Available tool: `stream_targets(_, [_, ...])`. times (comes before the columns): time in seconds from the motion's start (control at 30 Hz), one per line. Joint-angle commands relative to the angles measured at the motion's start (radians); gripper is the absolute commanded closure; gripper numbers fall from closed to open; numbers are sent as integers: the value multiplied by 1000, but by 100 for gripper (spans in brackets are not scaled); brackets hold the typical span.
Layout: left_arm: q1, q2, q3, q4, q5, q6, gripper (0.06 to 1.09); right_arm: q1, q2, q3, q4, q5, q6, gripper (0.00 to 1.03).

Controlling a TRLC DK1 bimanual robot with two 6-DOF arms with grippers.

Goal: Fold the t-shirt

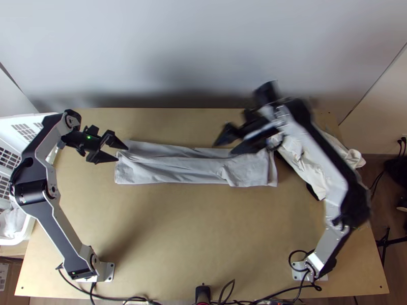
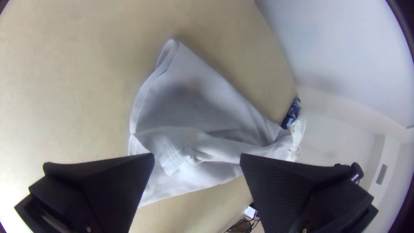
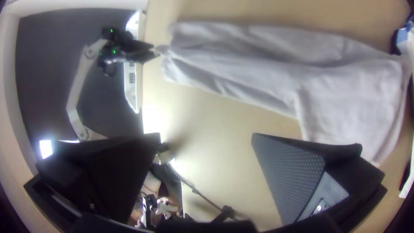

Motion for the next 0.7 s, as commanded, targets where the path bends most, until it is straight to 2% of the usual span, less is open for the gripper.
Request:
stream_targets(0.0, [40,-43,2,20,1,-32,10,196,195,81,0,-102,96,5])
stream_targets(0.07, [74,-55,-7,12,-1,-28,10,206,259,138,0,-135,111,5])
stream_targets(0.27, [192,-87,-17,14,-16,12,10,211,445,304,0,-140,110,5])
stream_targets(0.4, [202,-89,-55,40,-116,26,10,197,513,388,9,-140,101,5])
stream_targets(0.53, [181,-91,-125,135,-154,23,10,191,528,390,57,-137,98,5])
stream_targets(0.67, [149,-87,-196,273,-162,-32,10,180,537,390,65,-126,87,5])
